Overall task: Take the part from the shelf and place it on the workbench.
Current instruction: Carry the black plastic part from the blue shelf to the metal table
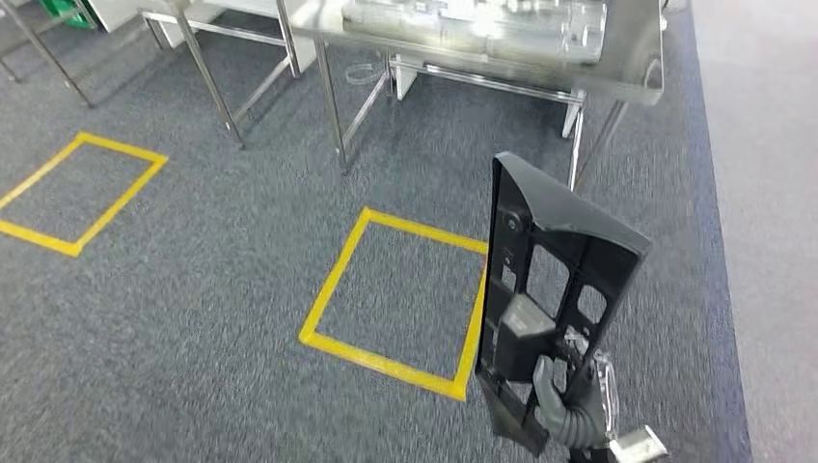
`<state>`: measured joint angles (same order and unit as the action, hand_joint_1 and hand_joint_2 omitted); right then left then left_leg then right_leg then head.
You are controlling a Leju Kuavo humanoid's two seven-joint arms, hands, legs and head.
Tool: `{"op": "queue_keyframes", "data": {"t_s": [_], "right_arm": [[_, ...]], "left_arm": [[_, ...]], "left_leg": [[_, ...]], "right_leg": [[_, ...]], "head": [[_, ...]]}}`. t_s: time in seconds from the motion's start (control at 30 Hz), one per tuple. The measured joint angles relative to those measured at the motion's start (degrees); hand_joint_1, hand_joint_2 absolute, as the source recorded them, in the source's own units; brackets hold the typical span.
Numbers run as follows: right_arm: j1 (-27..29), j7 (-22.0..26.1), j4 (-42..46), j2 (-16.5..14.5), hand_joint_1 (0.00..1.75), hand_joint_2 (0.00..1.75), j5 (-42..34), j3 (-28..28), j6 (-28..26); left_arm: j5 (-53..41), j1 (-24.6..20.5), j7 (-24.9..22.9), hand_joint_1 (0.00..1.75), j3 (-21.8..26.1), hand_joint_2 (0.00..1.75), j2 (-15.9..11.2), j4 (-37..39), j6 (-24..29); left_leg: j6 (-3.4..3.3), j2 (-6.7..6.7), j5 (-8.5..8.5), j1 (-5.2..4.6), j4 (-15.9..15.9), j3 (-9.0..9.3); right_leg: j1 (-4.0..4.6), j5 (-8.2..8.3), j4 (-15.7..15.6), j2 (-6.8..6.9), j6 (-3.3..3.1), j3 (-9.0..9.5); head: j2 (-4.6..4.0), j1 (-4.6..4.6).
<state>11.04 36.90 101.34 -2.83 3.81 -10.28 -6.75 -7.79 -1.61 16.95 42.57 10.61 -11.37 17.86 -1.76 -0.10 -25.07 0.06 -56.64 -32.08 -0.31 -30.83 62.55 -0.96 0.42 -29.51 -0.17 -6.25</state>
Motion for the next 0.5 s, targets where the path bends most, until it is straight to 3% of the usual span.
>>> {"op": "queue_keyframes", "data": {"t_s": [0.1,0.13,0.17,0.2,0.23,0.27,0.33,0.43,0.5], "right_arm": [[-0.8,-1.0,-0.5,0.1,1.75,1.75,0.6,0.0,0.1],[-0.9,-1.3,-0.7,0.2,1.75,1.75,0.8,0.0,0.2],[-1.0,-1.6,-1.0,0.2,1.75,1.75,1.0,0.0,0.3],[-1.1,-1.8,-1.2,0.3,1.75,1.75,1.1,0.0,0.4],[-1.2,-2.0,-1.4,0.3,1.75,1.75,1.2,0.0,0.5],[-1.5,-2.2,-1.7,0.4,1.75,1.75,1.3,0.0,0.6],[-2.4,-2.7,-2.3,0.4,1.75,1.75,1.5,-0.1,0.8],[-3.4,-3.3,-3.0,0.4,1.75,1.75,1.6,0.0,1.4],[-4.0,-3.4,-3.2,0.4,1.75,1.75,1.6,0.0,1.6]], "left_arm": [[0.0,-0.2,-0.3,0.00,0.0,0.00,0.0,0.0,0.1],[0.0,-0.3,-0.4,0.00,0.0,0.00,0.1,0.0,0.1],[0.0,-0.2,-0.5,0.00,0.0,0.00,0.1,0.0,0.1],[0.0,-0.2,-0.5,0.00,0.0,0.00,0.1,0.0,0.1],[0.0,-0.1,-0.6,0.00,0.0,0.00,0.1,0.0,0.1],[0.0,-0.1,-0.6,0.00,0.0,0.00,0.1,0.0,0.2],[0.1,-0.2,-0.7,0.00,0.0,0.00,0.1,0.0,0.3],[0.2,-0.5,-0.8,0.00,0.1,0.00,0.1,0.0,0.4],[0.3,-0.6,-0.8,0.00,0.1,0.00,0.1,0.0,0.5]], "left_leg": [[-0.12,0.05,-0.89,0.22,0.3,1.04],[0.01,0.04,-1.27,0.28,0.2,1.40],[0.20,0.03,-1.71,0.39,0.1,1.89],[0.48,0.02,-2.24,0.54,0.1,2.56],[0.83,0.02,-2.83,0.69,0.0,3.29],[1.23,0.06,-3.39,0.79,-0.1,3.93],[2.10,0.18,-4.28,0.79,-0.2,4.48],[3.20,0.41,-4.69,0.81,-1.1,4.70],[3.56,0.41,-5.19,0.97,-5.2,2.76]], "right_leg": [[-0.60,-4.00,9.3,0.33,0.86,-6.66],[-0.82,-4.22,10.8,0.40,1.13,-8.31],[-1.02,-3.10,10.3,0.51,1.35,-8.96],[-1.23,-0.71,7.7,0.66,1.64,-8.53],[-1.43,2.18,3.8,0.88,1.88,-7.45],[-1.42,3.95,0.3,1.12,2.00,-6.43],[-1.08,5.16,-3.2,1.47,1.26,-5.43],[-0.72,4.80,-3.3,1.21,-0.61,-4.92],[-0.78,4.37,-3.5,1.06,-1.46,-4.04]], "head": [[0.00,-0.01],[0.00,-0.01],[0.00,-0.01],[0.00,-0.01],[0.00,-0.01],[0.00,-0.01],[0.00,0.03],[0.00,0.07],[0.00,0.07]]}}
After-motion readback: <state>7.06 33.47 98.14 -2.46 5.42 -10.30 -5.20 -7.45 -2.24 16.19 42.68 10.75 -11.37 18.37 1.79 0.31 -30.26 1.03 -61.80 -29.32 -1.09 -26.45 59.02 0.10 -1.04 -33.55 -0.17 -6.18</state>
